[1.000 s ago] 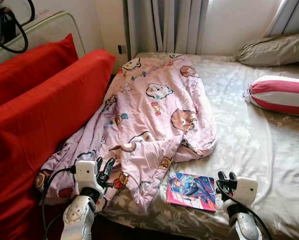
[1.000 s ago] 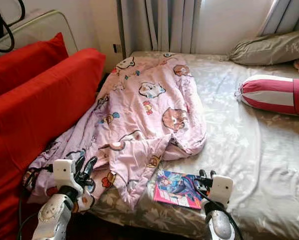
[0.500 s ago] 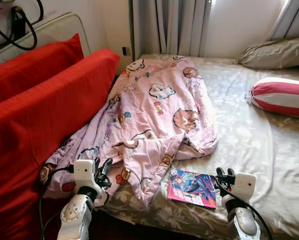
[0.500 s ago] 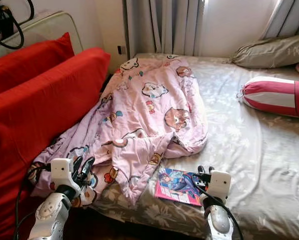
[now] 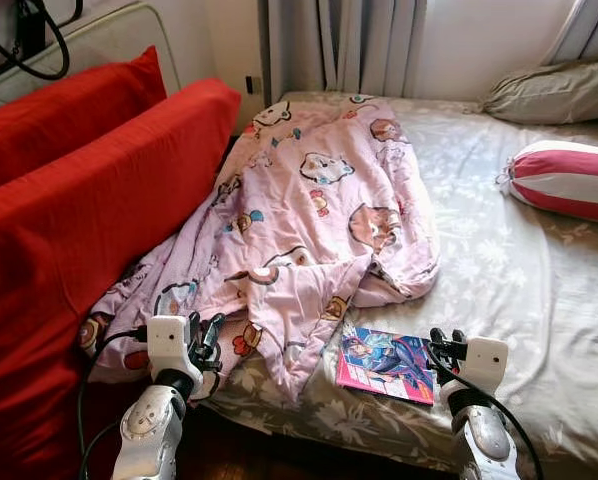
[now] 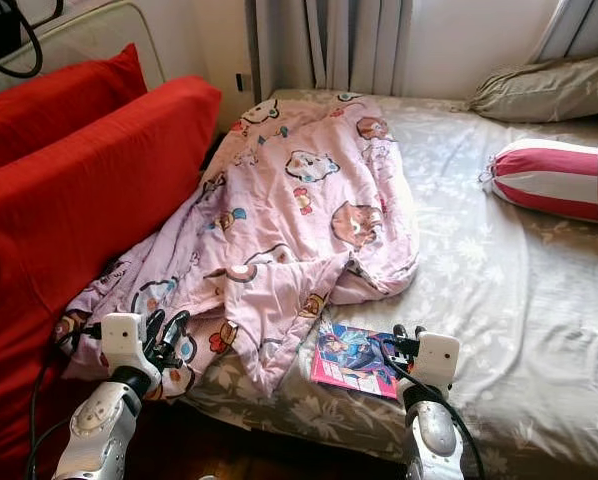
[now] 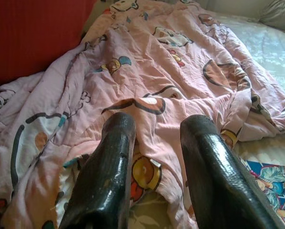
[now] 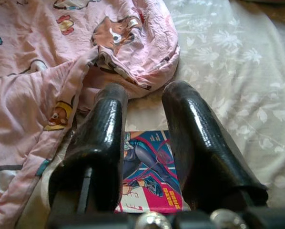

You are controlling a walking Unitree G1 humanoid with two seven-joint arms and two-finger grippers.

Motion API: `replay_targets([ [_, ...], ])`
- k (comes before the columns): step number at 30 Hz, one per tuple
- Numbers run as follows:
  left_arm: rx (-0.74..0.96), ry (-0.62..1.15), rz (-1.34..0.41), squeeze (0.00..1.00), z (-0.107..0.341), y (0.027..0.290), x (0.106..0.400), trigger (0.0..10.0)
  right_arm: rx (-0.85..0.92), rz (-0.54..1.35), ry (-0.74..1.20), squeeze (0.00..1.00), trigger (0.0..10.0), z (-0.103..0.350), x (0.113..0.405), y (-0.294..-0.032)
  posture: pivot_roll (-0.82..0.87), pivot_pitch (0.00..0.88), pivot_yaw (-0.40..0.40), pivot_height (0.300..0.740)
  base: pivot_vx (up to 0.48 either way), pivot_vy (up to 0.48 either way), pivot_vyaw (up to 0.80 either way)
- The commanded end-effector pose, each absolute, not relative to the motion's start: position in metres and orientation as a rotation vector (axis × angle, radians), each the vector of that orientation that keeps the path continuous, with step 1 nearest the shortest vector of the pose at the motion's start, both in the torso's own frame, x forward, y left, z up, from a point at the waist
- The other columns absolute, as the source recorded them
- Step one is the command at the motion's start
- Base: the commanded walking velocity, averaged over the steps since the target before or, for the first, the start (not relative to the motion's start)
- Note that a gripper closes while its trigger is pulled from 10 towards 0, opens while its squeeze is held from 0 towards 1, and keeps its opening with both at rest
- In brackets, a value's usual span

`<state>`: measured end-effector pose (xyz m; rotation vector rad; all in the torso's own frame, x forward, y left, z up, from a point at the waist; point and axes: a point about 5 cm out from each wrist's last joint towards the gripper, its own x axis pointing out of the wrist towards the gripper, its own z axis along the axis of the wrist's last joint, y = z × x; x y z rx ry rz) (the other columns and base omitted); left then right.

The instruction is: Clean up the room

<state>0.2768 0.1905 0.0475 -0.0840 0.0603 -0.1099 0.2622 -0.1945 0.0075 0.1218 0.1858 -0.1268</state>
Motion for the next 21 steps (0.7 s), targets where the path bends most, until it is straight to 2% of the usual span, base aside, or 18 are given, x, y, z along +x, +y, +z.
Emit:
replay_targets([
  [1, -0.081, 0.068, -0.109, 0.00, 0.0483, 0.1911, 0.2773, 10.0, 0.131, -0.125, 0.147, 0.00, 10.0, 0.0133, 0.2644, -0.1940, 0.03, 0.118, 0.022, 0.655, 0.000, 0.000, 0.00],
  [17, -0.070, 0.090, -0.113, 0.00, 0.0468, 0.1884, 0.2768, 10.0, 0.132, -0.118, 0.213, 0.00, 10.0, 0.0054, 0.2638, -0.1888, 0.03, 0.128, 0.024, 0.655, 0.000, 0.000, 0.00],
  [21, -0.071, 0.094, -0.114, 0.00, 0.0463, 0.1877, 0.2766, 10.0, 0.135, -0.109, 0.178, 0.00, 10.0, 0.0083, 0.2638, -0.1888, 0.03, 0.128, 0.024, 0.640, 0.000, 0.000, 0.00],
])
